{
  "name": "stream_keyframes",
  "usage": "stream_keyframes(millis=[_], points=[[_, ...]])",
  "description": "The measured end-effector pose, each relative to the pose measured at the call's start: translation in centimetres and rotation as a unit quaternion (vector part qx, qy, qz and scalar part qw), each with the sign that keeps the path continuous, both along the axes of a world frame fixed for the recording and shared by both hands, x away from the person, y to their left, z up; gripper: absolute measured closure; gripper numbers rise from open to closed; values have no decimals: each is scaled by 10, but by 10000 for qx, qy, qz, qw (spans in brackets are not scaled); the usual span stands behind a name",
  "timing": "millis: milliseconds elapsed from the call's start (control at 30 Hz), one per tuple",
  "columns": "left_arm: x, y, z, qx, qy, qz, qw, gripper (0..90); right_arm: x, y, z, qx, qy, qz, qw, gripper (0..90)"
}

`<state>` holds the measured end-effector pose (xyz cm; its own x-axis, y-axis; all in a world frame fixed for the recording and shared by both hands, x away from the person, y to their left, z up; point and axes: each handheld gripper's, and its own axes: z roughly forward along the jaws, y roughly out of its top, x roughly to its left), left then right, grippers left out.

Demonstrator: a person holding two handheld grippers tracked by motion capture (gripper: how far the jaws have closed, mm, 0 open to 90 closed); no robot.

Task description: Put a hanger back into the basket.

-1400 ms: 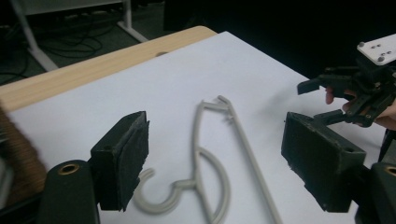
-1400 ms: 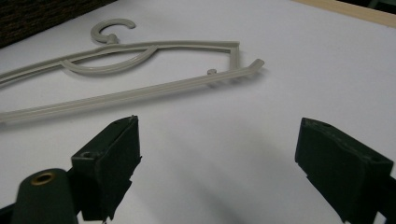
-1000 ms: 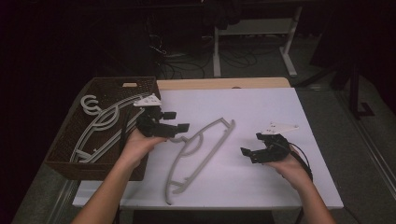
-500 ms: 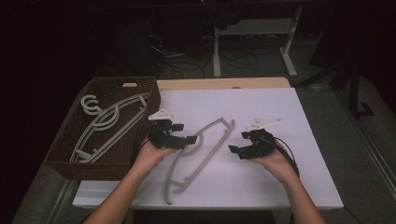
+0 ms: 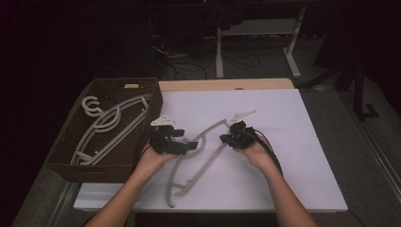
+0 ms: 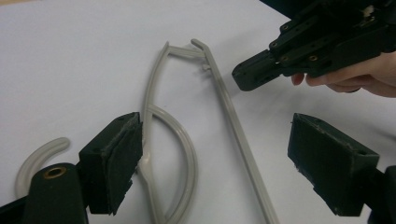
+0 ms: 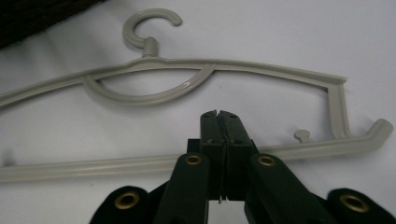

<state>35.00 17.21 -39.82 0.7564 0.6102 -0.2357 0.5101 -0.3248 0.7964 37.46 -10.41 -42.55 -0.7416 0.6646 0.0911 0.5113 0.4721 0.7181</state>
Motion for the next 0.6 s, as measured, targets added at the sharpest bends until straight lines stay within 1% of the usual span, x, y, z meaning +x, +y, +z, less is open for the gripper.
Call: stream_keyframes(millis=[167,367,600], points=[[-1,0,-3,12,24,34,10000,179,4,6,-9,-179,64,38,9998,889],[-2,-1,-6,58,67,15,10000,180,6,2,-14,-269,80,-45,9996,889],[-1,-2,-8,91,105,11,9999,184,6,4,-19,-400,108,-8,9991,889]])
